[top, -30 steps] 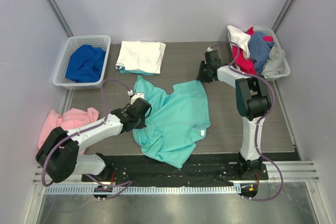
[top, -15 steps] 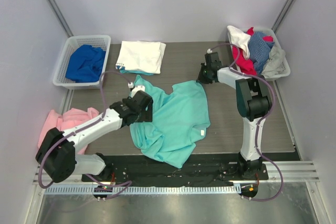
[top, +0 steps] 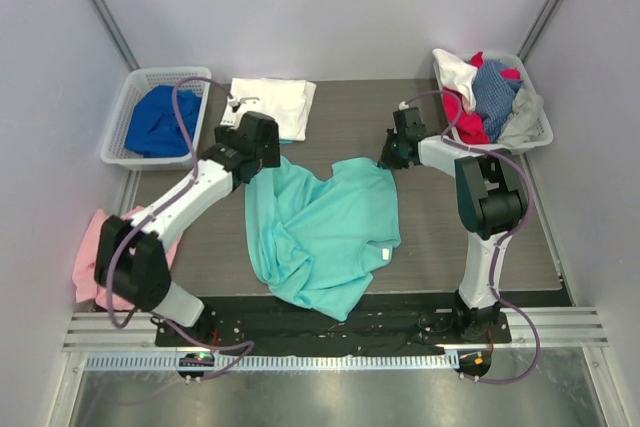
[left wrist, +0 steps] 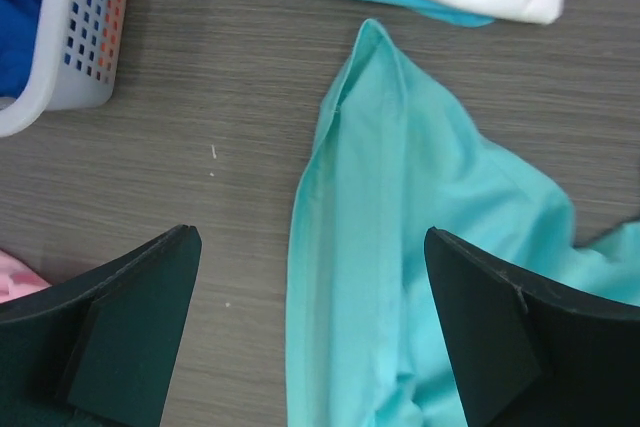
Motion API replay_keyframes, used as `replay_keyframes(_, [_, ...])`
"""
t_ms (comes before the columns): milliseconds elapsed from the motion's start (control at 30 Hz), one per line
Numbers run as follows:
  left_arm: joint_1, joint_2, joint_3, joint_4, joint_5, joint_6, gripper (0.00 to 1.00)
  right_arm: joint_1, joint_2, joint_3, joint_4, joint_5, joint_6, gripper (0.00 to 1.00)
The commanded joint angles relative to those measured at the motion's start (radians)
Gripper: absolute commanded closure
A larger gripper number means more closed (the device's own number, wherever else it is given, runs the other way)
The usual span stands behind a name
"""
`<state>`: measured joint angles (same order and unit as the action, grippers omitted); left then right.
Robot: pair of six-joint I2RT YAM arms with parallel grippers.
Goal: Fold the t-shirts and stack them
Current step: Flatten the tshirt out
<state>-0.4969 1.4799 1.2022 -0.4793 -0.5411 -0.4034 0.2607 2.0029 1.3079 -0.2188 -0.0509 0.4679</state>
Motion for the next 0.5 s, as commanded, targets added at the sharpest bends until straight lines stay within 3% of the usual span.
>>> replay_keyframes(0, [0.035, 0.115, 0.046, 0.129, 0.038, 0.083, 0.00, 0.006, -0.035, -0.013, -0.033, 0.006, 0.005, 0.99])
replay_keyframes(467, [0.139, 0.424, 0.289, 0.208, 0.190, 0.117, 0.06, 0.006, -0.009, -0.015, -0.030, 0.006, 0.002, 0.99])
